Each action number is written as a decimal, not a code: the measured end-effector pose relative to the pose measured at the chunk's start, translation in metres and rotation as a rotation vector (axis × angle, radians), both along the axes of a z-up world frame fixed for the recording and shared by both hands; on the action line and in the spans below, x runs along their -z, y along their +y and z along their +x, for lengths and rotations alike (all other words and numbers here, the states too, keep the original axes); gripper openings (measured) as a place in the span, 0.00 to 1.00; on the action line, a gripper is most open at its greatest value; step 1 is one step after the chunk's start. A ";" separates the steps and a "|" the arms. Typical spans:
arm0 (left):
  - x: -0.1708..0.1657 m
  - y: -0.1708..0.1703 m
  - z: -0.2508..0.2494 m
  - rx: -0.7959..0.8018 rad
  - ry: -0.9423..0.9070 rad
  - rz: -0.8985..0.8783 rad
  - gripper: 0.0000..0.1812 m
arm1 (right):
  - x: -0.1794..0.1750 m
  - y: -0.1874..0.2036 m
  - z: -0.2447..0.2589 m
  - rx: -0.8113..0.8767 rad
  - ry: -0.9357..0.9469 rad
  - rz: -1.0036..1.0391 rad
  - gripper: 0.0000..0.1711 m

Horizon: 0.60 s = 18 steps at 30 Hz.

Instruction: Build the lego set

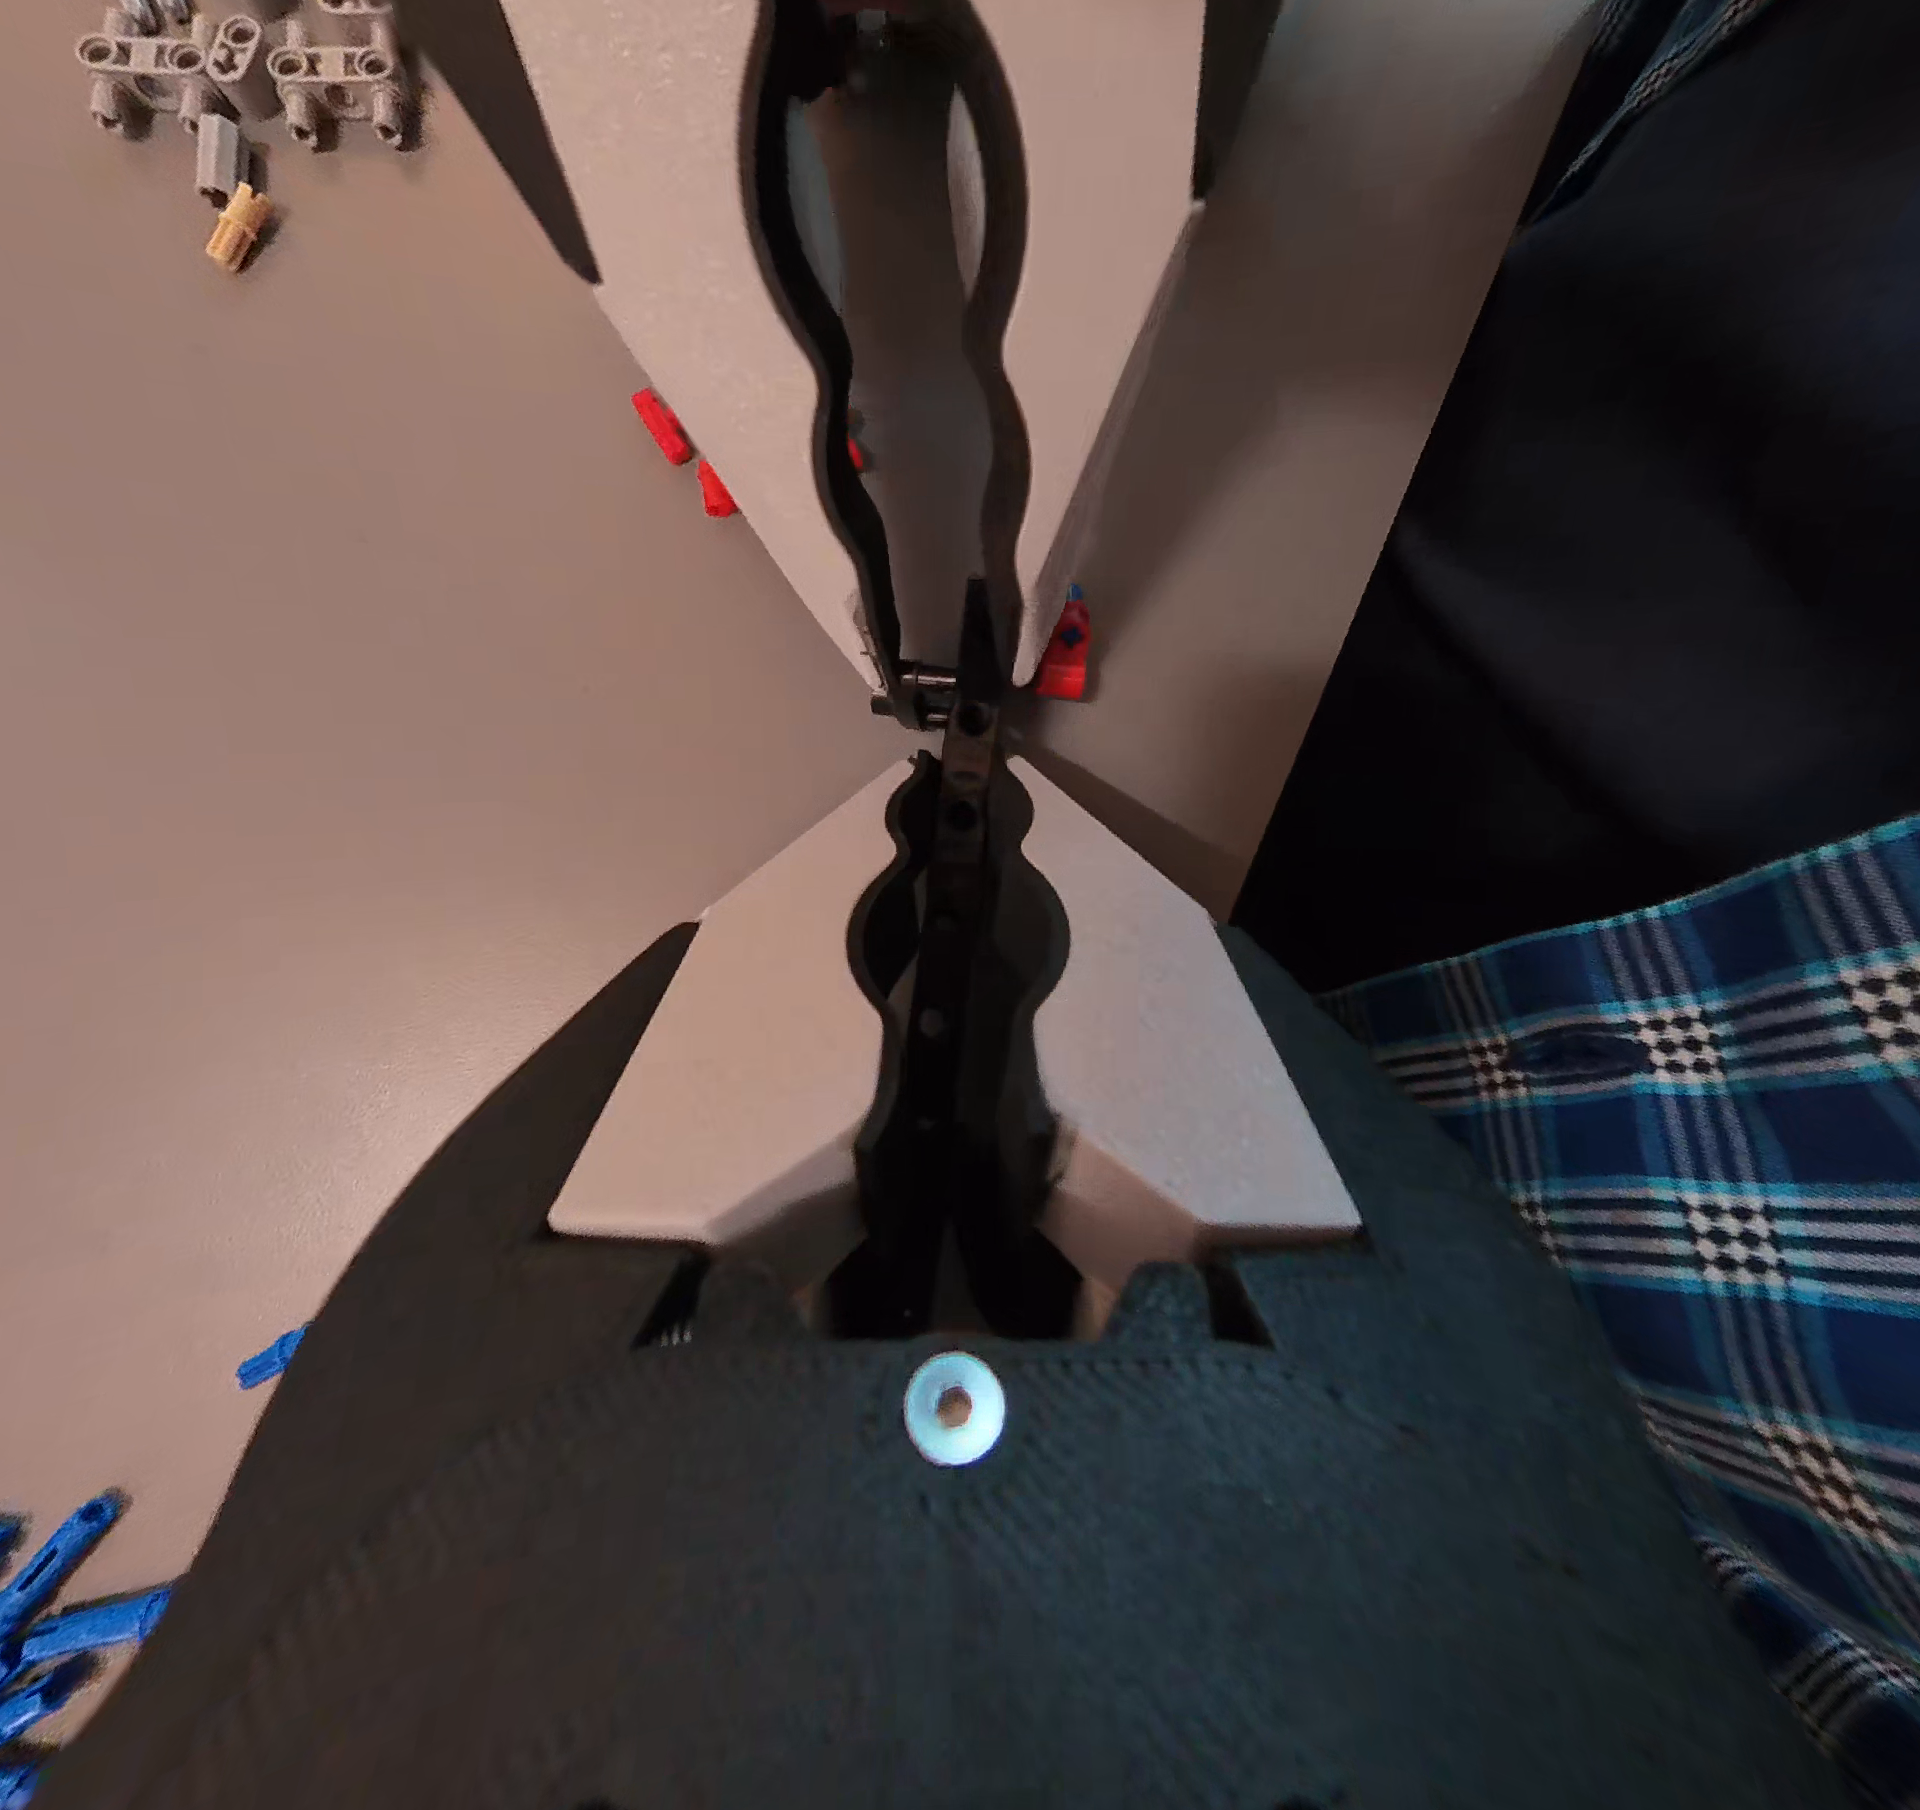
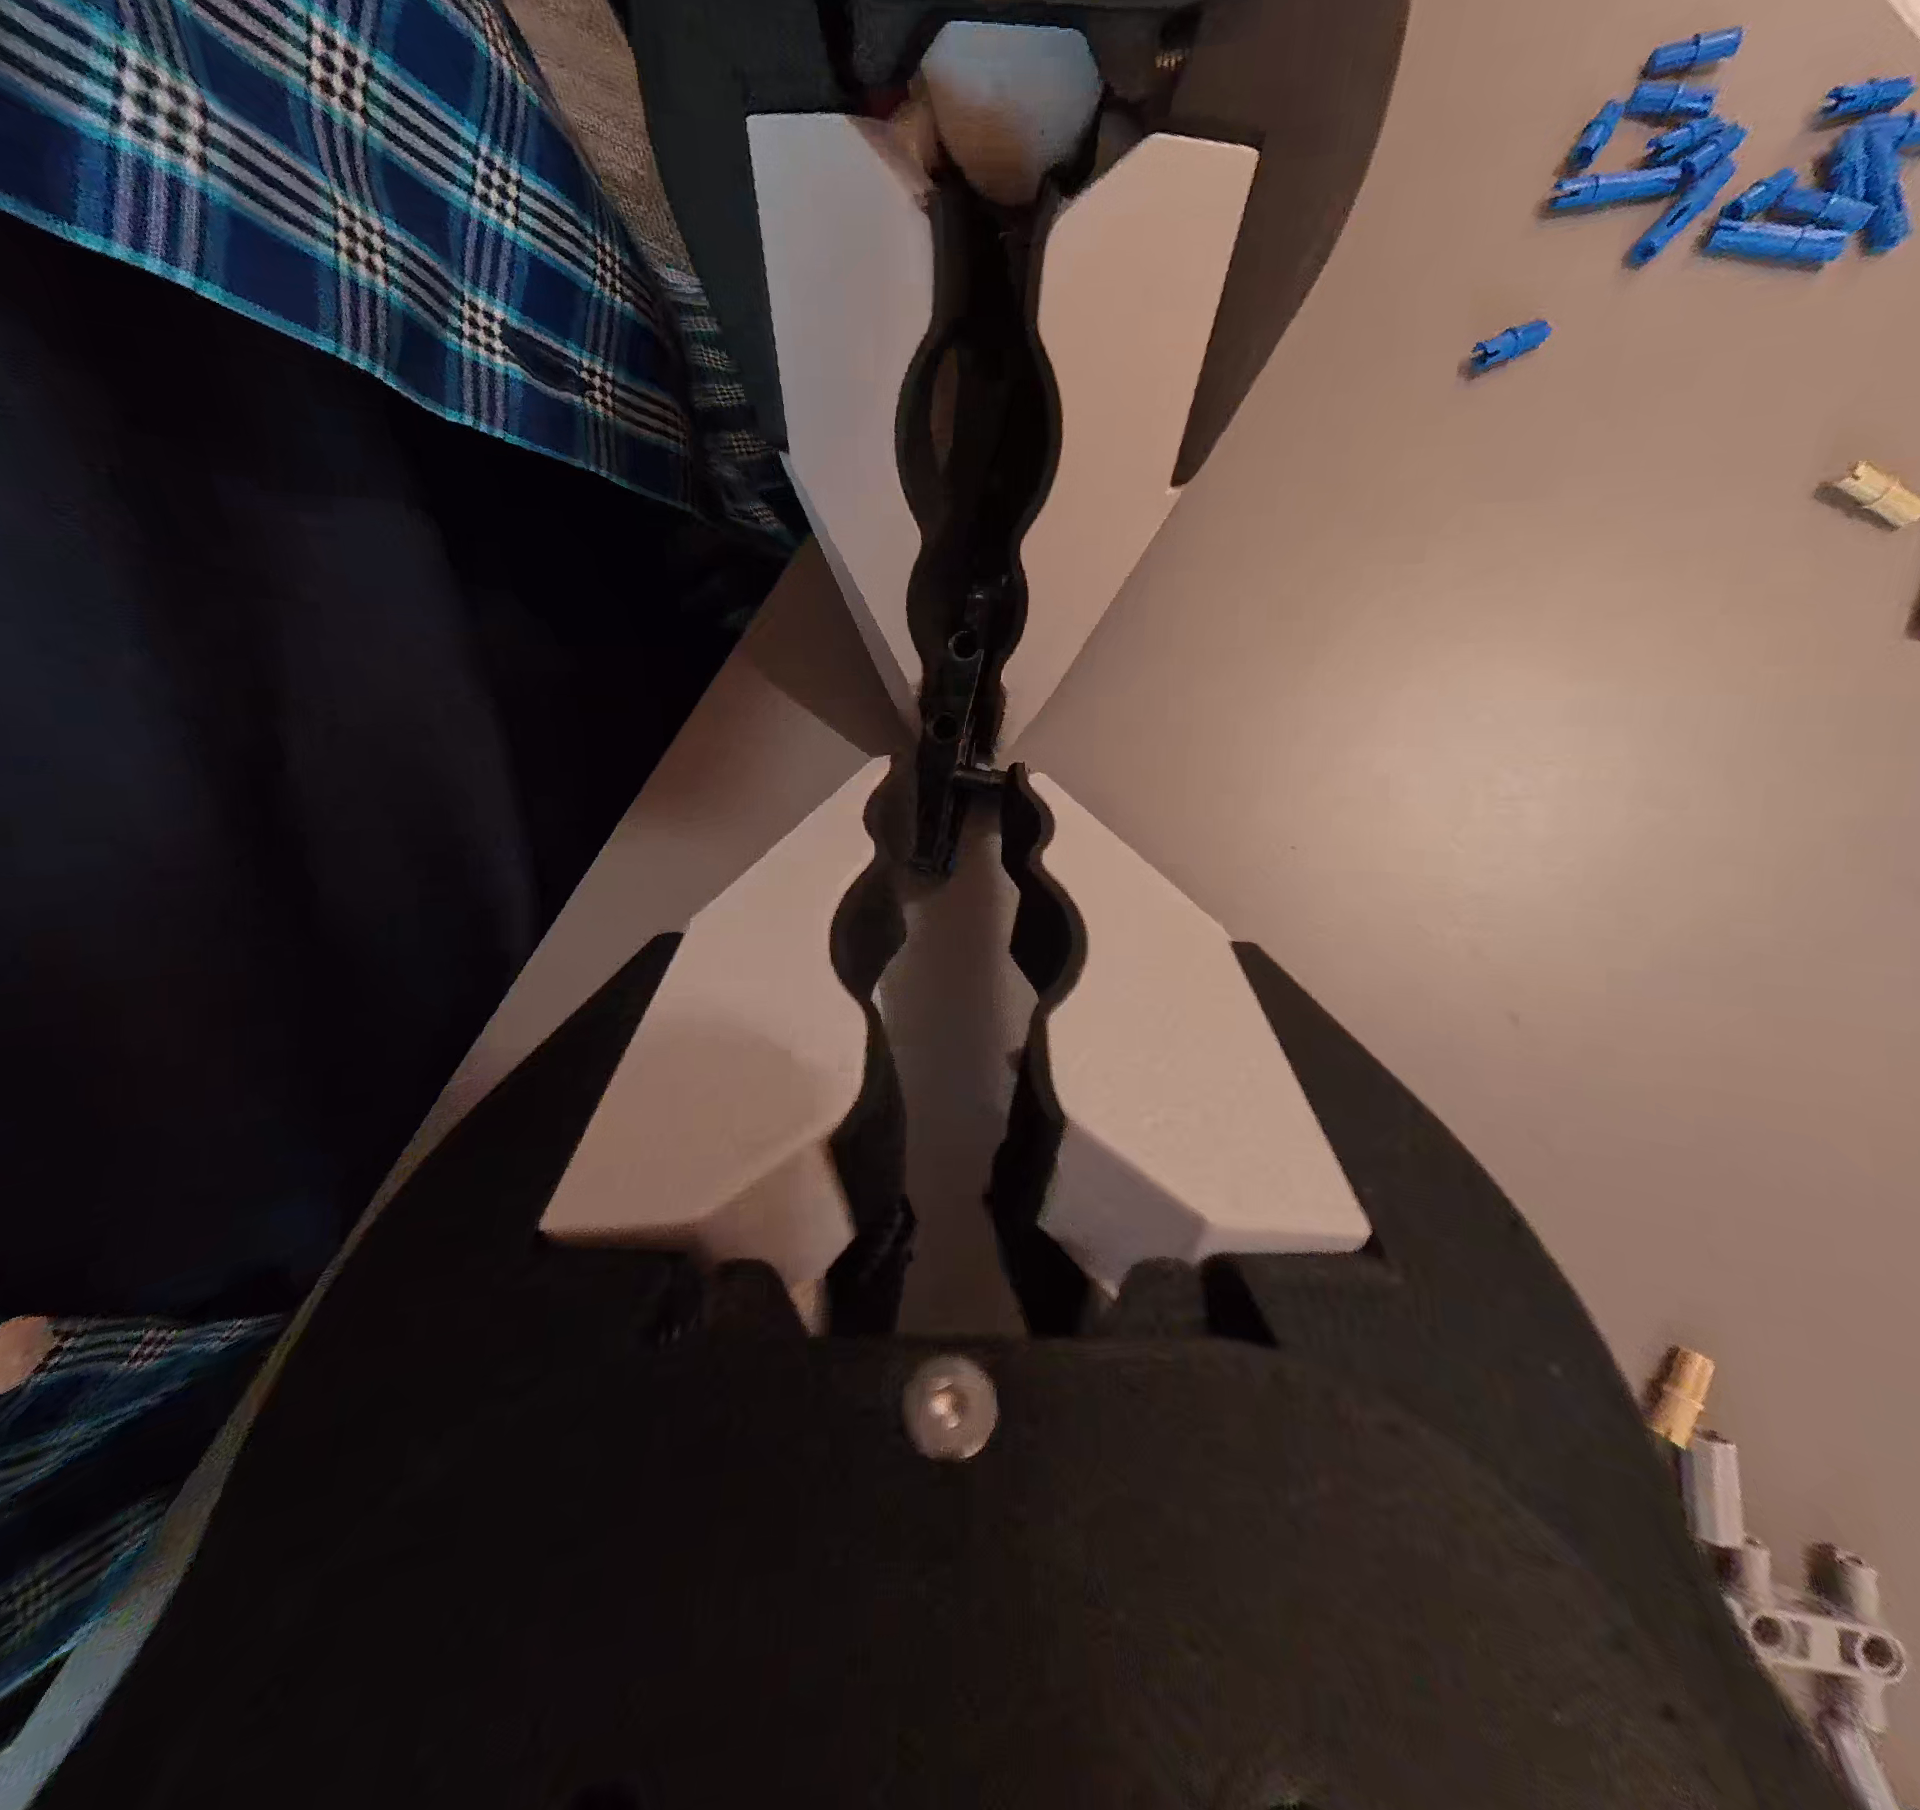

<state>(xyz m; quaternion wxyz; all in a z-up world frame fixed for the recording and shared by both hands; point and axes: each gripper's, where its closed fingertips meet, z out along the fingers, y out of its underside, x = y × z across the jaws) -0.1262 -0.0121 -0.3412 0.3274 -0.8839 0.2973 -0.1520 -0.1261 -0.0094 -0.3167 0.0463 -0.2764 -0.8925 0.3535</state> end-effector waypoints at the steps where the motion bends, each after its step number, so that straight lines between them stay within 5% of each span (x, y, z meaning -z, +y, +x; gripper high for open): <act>1: 0.000 0.000 0.000 -0.006 -0.009 -0.003 0.04 | 0.000 0.000 0.000 -0.001 0.007 0.002 0.08; 14: -0.001 -0.003 0.002 -0.017 -0.039 -0.042 0.04 | 0.000 -0.007 0.001 -0.024 0.065 0.028 0.03; 18: -0.004 0.000 -0.001 -0.021 -0.017 -0.002 0.04 | -0.006 0.001 -0.005 0.040 0.015 -0.037 0.09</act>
